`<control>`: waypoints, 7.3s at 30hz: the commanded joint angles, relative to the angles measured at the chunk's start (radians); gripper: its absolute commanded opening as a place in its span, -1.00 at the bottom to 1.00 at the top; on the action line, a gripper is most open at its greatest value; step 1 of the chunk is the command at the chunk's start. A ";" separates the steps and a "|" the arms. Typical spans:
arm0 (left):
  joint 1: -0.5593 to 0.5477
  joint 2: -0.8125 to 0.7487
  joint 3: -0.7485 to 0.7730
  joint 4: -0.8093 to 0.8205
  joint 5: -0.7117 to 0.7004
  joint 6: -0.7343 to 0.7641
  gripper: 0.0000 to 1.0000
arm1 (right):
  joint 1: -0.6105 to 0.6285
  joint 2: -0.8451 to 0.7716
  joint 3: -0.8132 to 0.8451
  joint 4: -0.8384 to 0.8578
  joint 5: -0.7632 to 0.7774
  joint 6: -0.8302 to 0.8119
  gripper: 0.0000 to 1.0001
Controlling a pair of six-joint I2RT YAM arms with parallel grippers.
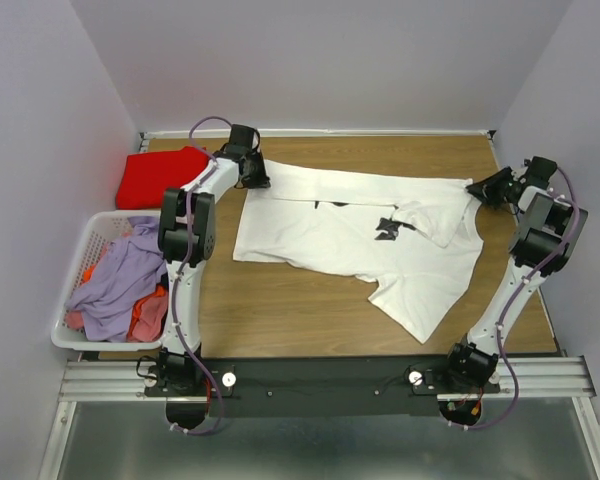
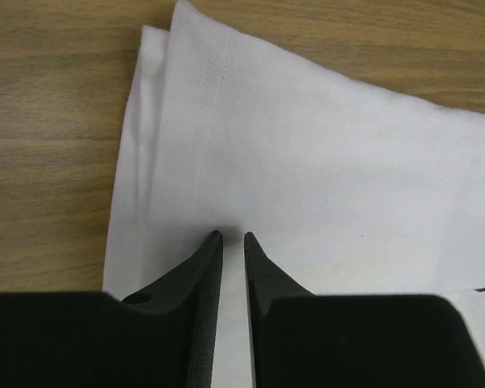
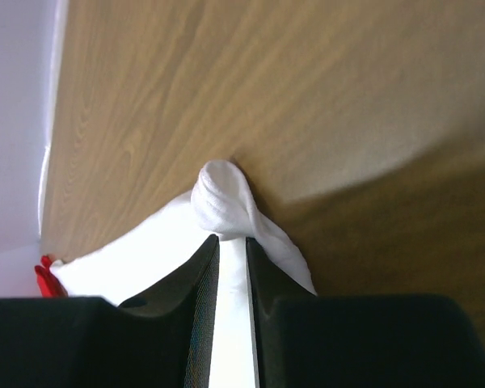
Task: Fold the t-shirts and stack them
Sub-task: Fold the tshirt
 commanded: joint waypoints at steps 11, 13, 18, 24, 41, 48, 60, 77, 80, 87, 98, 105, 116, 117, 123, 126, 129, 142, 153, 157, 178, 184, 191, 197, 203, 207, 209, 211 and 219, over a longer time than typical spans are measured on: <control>0.030 -0.009 0.091 0.041 0.021 -0.049 0.30 | 0.009 0.083 0.181 -0.022 -0.127 -0.013 -0.20; 0.031 -0.043 0.089 0.058 0.009 -0.033 0.38 | 0.012 0.010 0.144 -0.023 -0.149 -0.013 -0.17; 0.015 -0.241 -0.068 0.105 -0.036 -0.026 0.44 | 0.016 -0.183 -0.003 -0.052 -0.124 -0.049 -0.05; -0.025 -0.505 -0.433 0.092 -0.140 0.001 0.44 | 0.098 -0.458 -0.274 -0.198 0.064 -0.161 -0.03; -0.036 -0.746 -0.942 -0.026 -0.266 0.013 0.31 | 0.450 -0.802 -0.603 -0.349 0.420 -0.250 -0.03; -0.067 -0.734 -0.948 -0.030 -0.254 0.012 0.18 | 0.455 -0.806 -0.632 -0.349 0.431 -0.261 -0.03; -0.099 -0.668 -0.936 -0.025 -0.353 0.027 0.14 | 0.457 -0.813 -0.664 -0.350 0.466 -0.266 -0.03; -0.099 -0.628 -0.925 -0.010 -0.310 0.063 -0.77 | 0.440 -0.819 -0.654 -0.585 0.816 -0.134 0.14; -0.101 -0.628 -0.914 -0.010 -0.306 0.067 -0.92 | 0.385 -0.787 -0.637 -0.638 0.810 -0.112 0.17; -0.099 -0.620 -0.908 0.009 -0.275 0.079 -0.93 | 0.156 -0.805 -0.723 -0.579 0.613 -0.112 0.13; -0.101 -0.611 -0.893 0.013 -0.264 0.095 -0.93 | 0.090 -0.764 -0.819 -0.473 0.563 -0.103 -0.07; -0.096 -0.622 -0.891 -0.005 -0.264 0.093 -1.00 | 0.041 -0.768 -0.838 -0.467 0.572 -0.105 -0.73; -0.055 -0.686 -0.917 -0.083 -0.269 0.098 -1.00 | -0.036 -0.799 -0.826 -0.494 0.563 -0.103 -0.99; -0.055 -0.686 -0.919 -0.085 -0.270 0.098 -1.00 | -0.036 -0.800 -0.821 -0.499 0.546 -0.108 -0.99; -0.055 -0.691 -0.870 -0.096 -0.232 0.102 -1.00 | -0.036 -0.813 -0.754 -0.523 0.462 -0.161 -0.99; -0.055 -0.685 -0.834 -0.092 -0.198 0.099 -1.00 | -0.036 -0.806 -0.711 -0.537 0.376 -0.185 -0.99; -0.053 -0.659 -0.782 -0.102 -0.175 0.110 -1.00 | -0.034 -0.794 -0.665 -0.545 0.309 -0.186 -0.99; -0.015 -0.498 -0.548 -0.083 -0.192 0.104 -1.00 | -0.034 -0.638 -0.451 -0.556 0.316 -0.195 -0.99; -0.012 -0.359 -0.391 -0.080 -0.177 0.102 -1.00 | -0.008 -0.506 -0.353 -0.530 0.295 -0.183 -0.99; -0.012 -0.327 -0.354 -0.074 -0.186 0.115 -1.00 | -0.005 -0.480 -0.335 -0.522 0.319 -0.181 -0.99; -0.013 -0.267 -0.346 -0.008 -0.243 0.127 -1.00 | 0.029 -0.388 -0.258 -0.490 0.339 -0.175 -0.90; -0.013 -0.286 -0.376 0.015 -0.235 0.125 -0.59 | 0.036 -0.415 -0.252 -0.491 0.361 -0.191 -0.60; -0.018 -0.370 -0.412 0.032 -0.232 0.124 0.30 | 0.099 -0.579 -0.305 -0.500 0.457 -0.230 -0.01; -0.033 -0.468 -0.484 0.046 -0.240 0.110 0.45 | 0.259 -0.733 -0.440 -0.523 0.537 -0.238 0.12; -0.068 -0.543 -0.582 0.056 -0.280 0.116 0.50 | 0.476 -0.806 -0.566 -0.537 0.584 -0.142 0.20; -0.110 -0.583 -0.646 0.095 -0.342 0.116 0.54 | 0.565 -0.771 -0.603 -0.540 0.675 -0.093 0.26; -0.128 -0.593 -0.662 0.104 -0.361 0.121 0.55 | 0.605 -0.745 -0.608 -0.542 0.715 -0.080 0.26; -0.147 -0.599 -0.676 0.108 -0.370 0.122 0.57 | 0.630 -0.725 -0.614 -0.545 0.776 -0.073 0.26; -0.183 -0.613 -0.701 0.124 -0.364 0.124 0.56 | 0.670 -0.609 -0.637 -0.505 0.867 -0.040 0.07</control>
